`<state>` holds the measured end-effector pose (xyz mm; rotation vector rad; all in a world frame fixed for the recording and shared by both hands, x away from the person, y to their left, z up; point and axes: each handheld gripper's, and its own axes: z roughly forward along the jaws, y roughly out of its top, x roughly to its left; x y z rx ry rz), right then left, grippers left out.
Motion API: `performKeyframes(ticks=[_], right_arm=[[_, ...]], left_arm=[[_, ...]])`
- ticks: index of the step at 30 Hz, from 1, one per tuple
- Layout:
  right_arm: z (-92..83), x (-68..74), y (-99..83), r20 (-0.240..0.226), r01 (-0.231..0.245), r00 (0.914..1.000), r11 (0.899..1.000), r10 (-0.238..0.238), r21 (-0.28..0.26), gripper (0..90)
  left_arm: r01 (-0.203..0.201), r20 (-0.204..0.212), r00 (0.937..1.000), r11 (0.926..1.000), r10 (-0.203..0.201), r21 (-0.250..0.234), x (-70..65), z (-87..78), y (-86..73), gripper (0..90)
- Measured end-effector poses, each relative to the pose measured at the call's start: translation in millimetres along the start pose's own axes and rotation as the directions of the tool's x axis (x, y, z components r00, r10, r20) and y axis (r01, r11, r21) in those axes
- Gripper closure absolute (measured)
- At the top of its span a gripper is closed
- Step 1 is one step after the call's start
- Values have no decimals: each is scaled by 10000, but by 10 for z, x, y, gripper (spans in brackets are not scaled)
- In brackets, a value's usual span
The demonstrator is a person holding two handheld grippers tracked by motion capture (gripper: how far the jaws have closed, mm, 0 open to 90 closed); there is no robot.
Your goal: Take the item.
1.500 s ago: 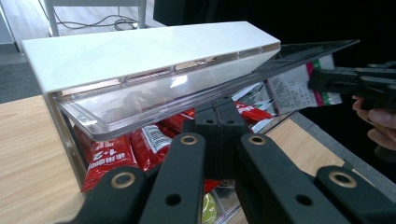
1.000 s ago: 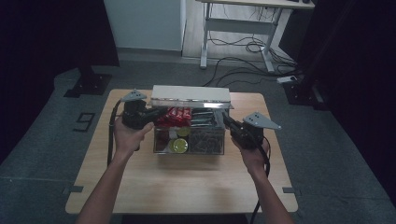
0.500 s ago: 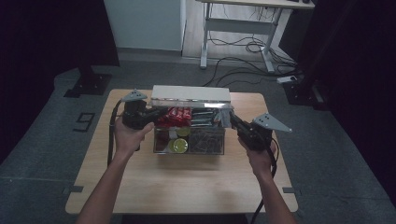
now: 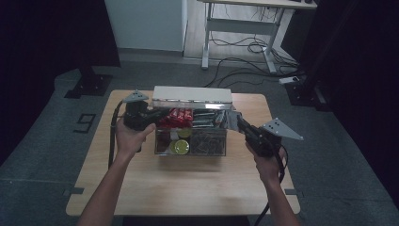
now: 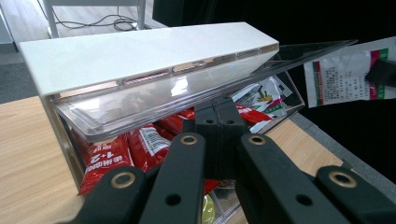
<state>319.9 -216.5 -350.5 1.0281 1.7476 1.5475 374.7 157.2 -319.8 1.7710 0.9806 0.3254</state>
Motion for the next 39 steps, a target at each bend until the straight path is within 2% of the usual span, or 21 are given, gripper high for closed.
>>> performKeyframes(ticks=[14, 26, 39], right_arm=[[-106, -111, -99, 198, -226, 9995, 9997, 227, -43, 892], [-194, -171, -143, 355, -174, 9992, 9998, 177, -100, 892], [-245, -288, -304, 669, -242, 9975, 9995, 229, 191, 892]], left_arm=[[-8, -23, 10000, 10000, 8, 1, -4, 3, -5, 900], [-15, -8, 10000, 10000, 15, 0, -18, 5, -4, 900], [-51, -8, 10000, 10000, 51, 11, -31, 8, 0, 900]])
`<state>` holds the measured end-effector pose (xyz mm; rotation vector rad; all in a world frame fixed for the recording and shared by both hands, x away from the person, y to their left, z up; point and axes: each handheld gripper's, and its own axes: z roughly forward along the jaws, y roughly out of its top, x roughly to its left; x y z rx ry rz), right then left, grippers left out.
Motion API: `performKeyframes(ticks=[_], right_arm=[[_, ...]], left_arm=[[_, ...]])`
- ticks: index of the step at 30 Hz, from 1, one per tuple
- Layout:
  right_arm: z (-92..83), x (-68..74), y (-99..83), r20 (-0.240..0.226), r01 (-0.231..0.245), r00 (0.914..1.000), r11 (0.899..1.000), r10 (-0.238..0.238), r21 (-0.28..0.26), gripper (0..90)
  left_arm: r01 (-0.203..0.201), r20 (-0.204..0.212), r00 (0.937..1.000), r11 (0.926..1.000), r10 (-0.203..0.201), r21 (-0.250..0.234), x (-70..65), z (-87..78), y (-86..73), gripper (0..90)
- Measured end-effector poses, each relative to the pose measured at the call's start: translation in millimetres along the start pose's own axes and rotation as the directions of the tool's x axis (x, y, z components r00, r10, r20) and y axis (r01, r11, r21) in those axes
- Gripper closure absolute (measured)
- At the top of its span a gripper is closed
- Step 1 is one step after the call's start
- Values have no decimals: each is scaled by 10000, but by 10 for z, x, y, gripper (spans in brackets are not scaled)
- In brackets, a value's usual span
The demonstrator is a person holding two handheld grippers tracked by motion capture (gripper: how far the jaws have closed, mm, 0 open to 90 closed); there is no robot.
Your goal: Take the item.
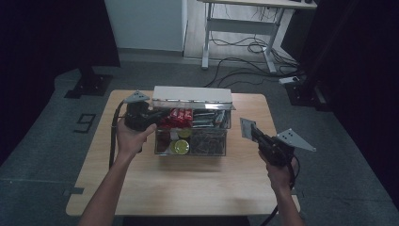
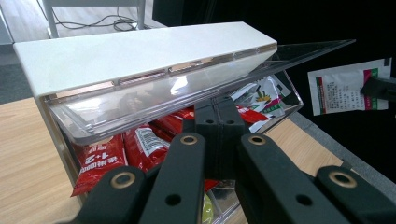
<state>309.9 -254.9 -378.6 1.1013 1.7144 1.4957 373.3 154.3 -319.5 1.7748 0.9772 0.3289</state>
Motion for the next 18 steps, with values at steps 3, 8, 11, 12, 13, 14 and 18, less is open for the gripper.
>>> performKeyframes(ticks=[3, 8, 11, 12, 13, 14, 18], right_arm=[[2, -28, -50, 48, -104, 9999, 9999, 104, 92, 892], [25, -74, -174, 97, -325, 9994, 9989, 322, 338, 892], [43, -97, -257, 181, -362, 9992, 9981, 354, 490, 892], [48, -104, -275, 185, -371, 9992, 9978, 361, 544, 892], [58, -113, -304, 205, -415, 9990, 9973, 403, 608, 892], [66, -118, -321, 219, -435, 9989, 9971, 422, 627, 892], [95, -138, -393, 273, -517, 9984, 9957, 498, 770, 892]], left_arm=[[-6, -7, 10000, 10000, 6, 15, -3, 4, 1, 900], [12, 22, 10000, 10000, -12, -7, -10, 13, 1, 900], [-8, 31, 10000, 10000, 8, 7, -14, 22, -1, 900], [-10, 36, 10000, 10000, 10, 7, -15, 22, -2, 900], [-7, 39, 10000, 10000, 7, 5, -16, 23, -2, 900], [-2, 43, 10000, 10000, 2, 3, -15, 23, -1, 900], [-2, 58, 10000, 10000, 2, -5, -18, 26, -3, 900]])
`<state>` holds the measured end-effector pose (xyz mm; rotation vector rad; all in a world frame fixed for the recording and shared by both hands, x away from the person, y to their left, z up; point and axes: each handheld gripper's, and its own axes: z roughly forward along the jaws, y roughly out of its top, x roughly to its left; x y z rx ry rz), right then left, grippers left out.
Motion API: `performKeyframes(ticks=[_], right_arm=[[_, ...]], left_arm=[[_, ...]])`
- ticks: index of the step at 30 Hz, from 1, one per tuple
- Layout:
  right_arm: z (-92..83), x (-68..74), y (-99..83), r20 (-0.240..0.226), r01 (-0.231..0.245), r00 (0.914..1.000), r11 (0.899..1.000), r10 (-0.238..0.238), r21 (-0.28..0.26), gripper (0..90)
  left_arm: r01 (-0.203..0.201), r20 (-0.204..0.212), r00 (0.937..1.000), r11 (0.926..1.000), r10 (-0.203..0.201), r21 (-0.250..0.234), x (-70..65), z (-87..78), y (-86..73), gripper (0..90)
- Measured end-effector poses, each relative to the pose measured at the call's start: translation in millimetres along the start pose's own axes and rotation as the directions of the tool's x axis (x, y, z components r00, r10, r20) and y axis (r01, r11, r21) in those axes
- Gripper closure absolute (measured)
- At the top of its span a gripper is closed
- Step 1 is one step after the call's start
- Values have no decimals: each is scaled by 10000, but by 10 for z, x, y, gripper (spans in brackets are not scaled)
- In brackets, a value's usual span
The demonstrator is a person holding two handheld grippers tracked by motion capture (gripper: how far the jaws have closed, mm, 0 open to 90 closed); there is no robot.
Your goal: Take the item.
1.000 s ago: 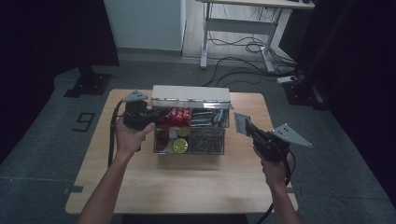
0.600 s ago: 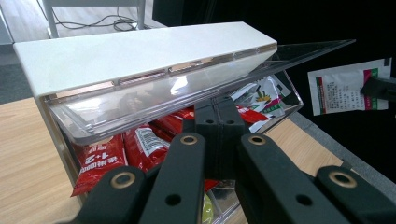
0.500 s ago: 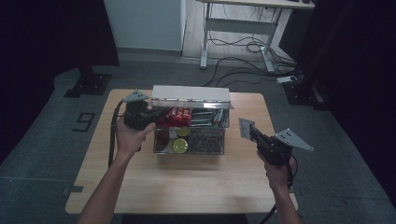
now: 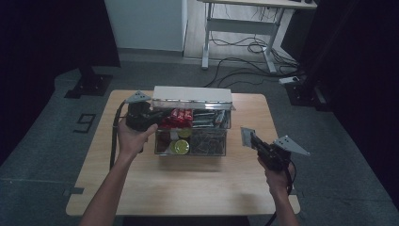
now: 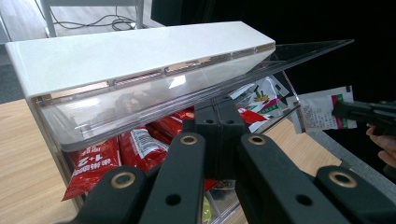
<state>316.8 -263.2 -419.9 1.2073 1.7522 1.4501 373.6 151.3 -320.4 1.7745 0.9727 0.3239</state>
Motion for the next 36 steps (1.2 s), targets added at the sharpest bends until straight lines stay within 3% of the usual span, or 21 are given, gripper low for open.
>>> performKeyframes(ticks=[36], right_arm=[[252, -129, -512, 259, -780, 9968, 9913, 756, 1062, 892]], left_arm=[[5, -28, 10000, 10000, -5, 49, 8, 3, -11, 900]])
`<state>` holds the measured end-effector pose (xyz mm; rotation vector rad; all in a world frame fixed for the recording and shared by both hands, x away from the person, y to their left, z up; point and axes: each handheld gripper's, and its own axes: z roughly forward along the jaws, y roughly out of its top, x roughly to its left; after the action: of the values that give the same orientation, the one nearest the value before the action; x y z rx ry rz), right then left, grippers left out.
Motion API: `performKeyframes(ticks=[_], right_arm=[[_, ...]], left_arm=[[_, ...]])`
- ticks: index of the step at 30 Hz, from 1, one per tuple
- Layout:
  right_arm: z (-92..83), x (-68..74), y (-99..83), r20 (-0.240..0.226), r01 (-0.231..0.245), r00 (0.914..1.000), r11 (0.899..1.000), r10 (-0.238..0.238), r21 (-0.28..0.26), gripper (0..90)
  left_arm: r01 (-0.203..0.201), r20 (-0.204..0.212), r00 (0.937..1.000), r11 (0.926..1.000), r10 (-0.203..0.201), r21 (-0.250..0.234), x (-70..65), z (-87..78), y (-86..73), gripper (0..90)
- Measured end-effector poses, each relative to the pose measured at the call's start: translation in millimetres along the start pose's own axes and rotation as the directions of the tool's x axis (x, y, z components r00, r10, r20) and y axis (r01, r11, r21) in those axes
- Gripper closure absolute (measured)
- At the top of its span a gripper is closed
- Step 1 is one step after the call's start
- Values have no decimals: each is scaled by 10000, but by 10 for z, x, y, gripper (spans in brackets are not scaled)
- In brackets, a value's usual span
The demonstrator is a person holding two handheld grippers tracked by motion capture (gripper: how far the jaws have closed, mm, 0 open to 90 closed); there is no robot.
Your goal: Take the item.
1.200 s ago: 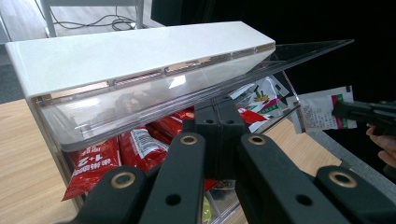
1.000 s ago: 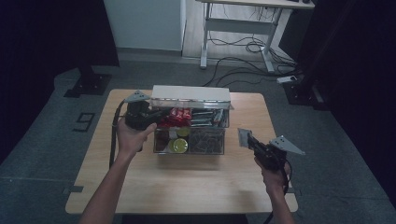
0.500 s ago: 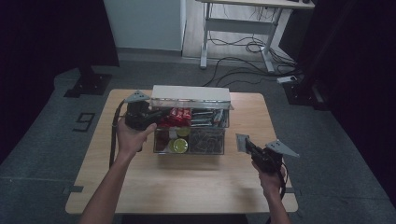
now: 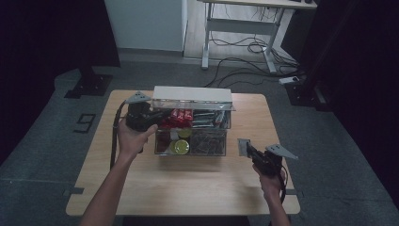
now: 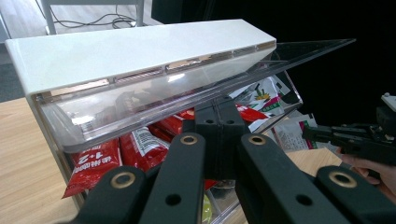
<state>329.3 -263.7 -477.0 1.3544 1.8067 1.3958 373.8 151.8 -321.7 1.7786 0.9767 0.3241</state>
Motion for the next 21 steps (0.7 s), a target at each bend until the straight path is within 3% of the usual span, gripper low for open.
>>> performKeyframes(ticks=[21], right_arm=[[173, -158, -222, 384, -233, 9991, 9973, 206, 695, 891]], left_arm=[[7, -37, 10000, 10000, -7, -6, 9, 4, -19, 900]])
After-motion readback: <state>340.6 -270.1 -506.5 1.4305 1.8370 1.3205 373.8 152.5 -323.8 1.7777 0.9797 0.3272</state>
